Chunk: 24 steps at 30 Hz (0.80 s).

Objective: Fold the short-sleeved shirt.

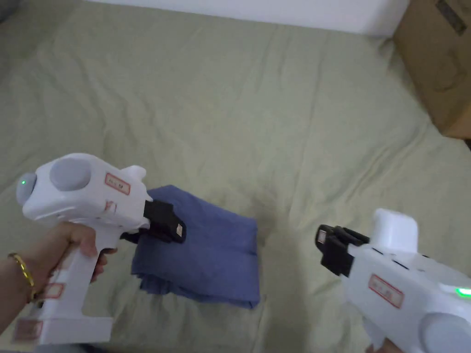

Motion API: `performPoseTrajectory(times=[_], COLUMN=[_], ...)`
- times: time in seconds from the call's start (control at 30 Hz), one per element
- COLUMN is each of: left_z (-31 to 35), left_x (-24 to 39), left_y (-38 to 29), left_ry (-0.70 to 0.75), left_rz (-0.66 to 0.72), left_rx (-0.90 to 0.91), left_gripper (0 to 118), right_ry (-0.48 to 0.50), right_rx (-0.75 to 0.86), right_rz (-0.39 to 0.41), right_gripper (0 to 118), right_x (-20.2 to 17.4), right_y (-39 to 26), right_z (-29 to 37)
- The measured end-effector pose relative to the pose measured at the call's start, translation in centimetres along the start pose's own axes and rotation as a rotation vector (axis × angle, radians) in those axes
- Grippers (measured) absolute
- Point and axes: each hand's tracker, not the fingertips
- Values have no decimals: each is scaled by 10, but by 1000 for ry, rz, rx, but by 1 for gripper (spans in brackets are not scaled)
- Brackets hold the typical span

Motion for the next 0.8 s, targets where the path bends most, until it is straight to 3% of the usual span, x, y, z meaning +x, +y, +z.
performPoseTrajectory(times=[0.17,0.37,0.4,0.43,0.5,0.57,0.7,0.77,0.8], left_z=[75,126,128,135,141,141,130,132,138], left_x=[-72,-176,-192,-202,-226,-242,-251,-244,-233], left_y=[16,39,44,45,51,55,54,51,46], left_ry=[242,662,646,760,805,893,1178,1221,1199], left_rz=[-7,128,115,147,146,165,93,76,91], left_rx=[58,118,120,134,162,214,195,229,344], left_gripper=[28,29,30,32,40,62,66,66,64], right_ry=[17,-14,-21,-23,-32,-45,-52,-54,-50], right_rx=[28,11,4,-1,-11,-26,-45,-47,-48], right_rz=[13,-27,-40,-46,-56,-56,-41,-38,-37], right_gripper=[0,0,0,0,0,0,0,0,0], right_x=[-5,-20,-23,-25,-26,-30,-26,-24,-23], right_y=[-2,-6,-7,-8,-6,-6,-4,-2,0], right_z=[16,10,8,6,0,-6,-16,-18,-20])
